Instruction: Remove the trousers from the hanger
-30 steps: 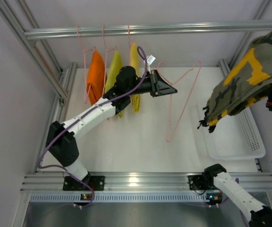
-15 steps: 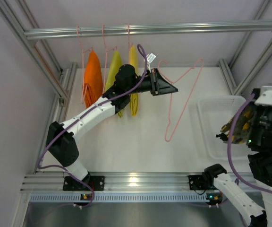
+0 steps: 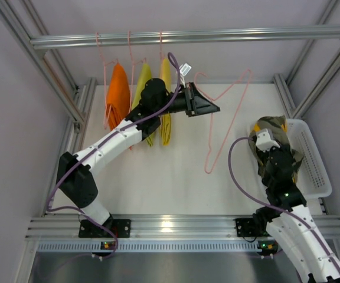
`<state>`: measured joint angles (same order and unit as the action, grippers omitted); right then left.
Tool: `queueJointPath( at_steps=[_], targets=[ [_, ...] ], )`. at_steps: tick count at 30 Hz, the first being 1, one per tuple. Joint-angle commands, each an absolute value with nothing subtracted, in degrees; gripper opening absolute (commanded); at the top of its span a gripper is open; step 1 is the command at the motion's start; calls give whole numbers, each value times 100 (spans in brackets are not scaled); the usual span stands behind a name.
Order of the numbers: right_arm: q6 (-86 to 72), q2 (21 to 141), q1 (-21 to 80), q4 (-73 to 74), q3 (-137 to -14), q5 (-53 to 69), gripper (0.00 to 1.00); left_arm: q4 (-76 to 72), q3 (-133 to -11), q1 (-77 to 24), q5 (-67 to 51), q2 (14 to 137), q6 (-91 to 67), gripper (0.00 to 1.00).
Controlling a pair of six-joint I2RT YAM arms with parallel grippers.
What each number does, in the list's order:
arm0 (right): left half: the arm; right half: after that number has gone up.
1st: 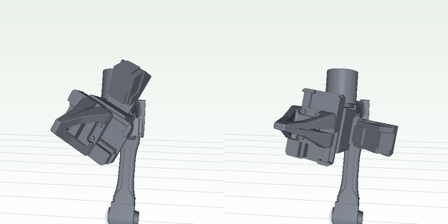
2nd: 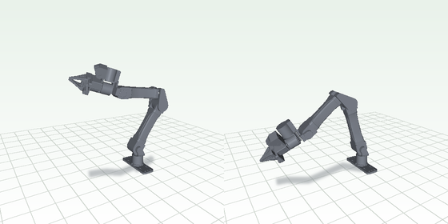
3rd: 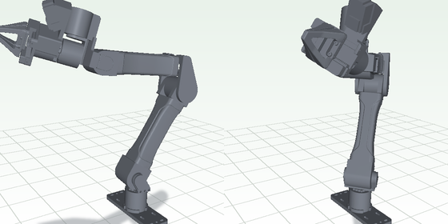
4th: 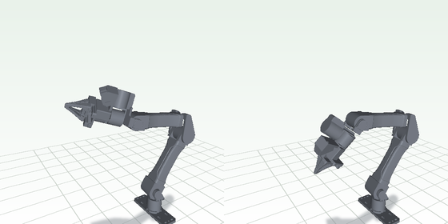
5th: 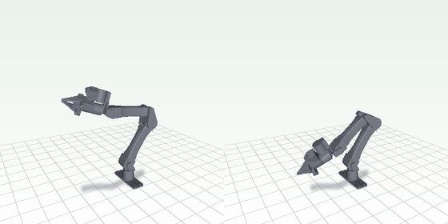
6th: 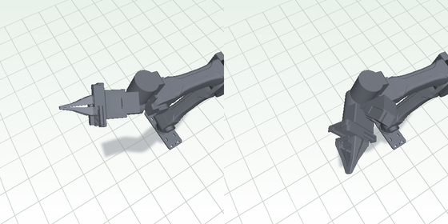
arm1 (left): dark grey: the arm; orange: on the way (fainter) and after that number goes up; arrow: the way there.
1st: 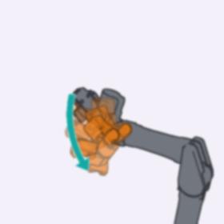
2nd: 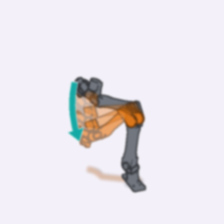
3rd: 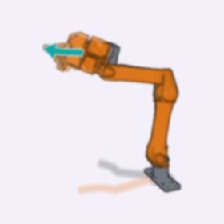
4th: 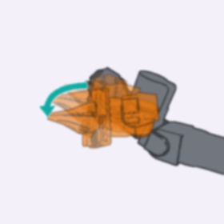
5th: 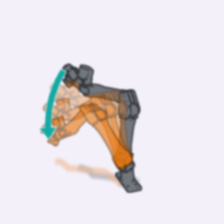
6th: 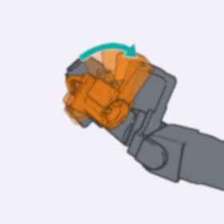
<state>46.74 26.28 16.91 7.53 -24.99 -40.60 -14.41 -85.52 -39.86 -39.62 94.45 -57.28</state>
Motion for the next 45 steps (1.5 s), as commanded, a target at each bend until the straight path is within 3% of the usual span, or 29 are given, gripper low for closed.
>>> queueJointPath(
  at_steps=[1,3,4,7,10,12,14,16,18,24,26,31,36,45],
  targets=[
    [3965,2321,1267,666,-2628,-3684,4,-1661,-8631,-3902,-4025,9026,-5722,0],
    [3639,2224,1117,1026,-2698,-3142,27,-1670,-8587,-3902,-4008,8991,-5713,0],
    [3473,2171,1021,1411,-2759,-2990,45,-1653,-8543,-3902,-3990,9000,-5695,0],
    [3078,1926,1002,2211,-3294,-2444,72,-1460,-8517,-3902,-3929,8956,-5476,0],
    [2779,1539,993,2592,-4006,-1856,90,-1336,-8534,-3911,-3990,8877,-5256,0],
    [2620,1205,1002,2715,-4453,-1287,95,-1135,-8683,-3946,-3956,8816,-5011,0],
    [2427,1047,1002,2733,-4788,-916,94,-985,-8736,-3964,-3833,8702,-4896,0],
    [1972,1124,1011,2742,-5385,-362,86,-540,-8762,-4016,-3396,8605,-4712,0],
    [1157,1615,1002,3022,-6191,451,75,-300,-8745,-4147,-3087,8421,-4414,0],
    [-1086,3145,1011,3000,-7102,2837,64,851,-9043,-4833,-1523,8297,-3938,0],
    [-2062,3409,1002,2612,-6935,3049,62,1463,-9377,-5026,-560,8393,-4025,0],
    [-3039,3954,1133,1742,-6504,3384,57,2082,-9904,-5440,605,8683,-4166,0],
    [-2743,4429,1923,1662,-6487,3208,57,2329,-10107,-5581,861,8947,-4298,0],
    [-2487,4474,2416,1529,-6144,3279,59,2127,-10134,-5581,976,9105,-4289,0]
  ],
)
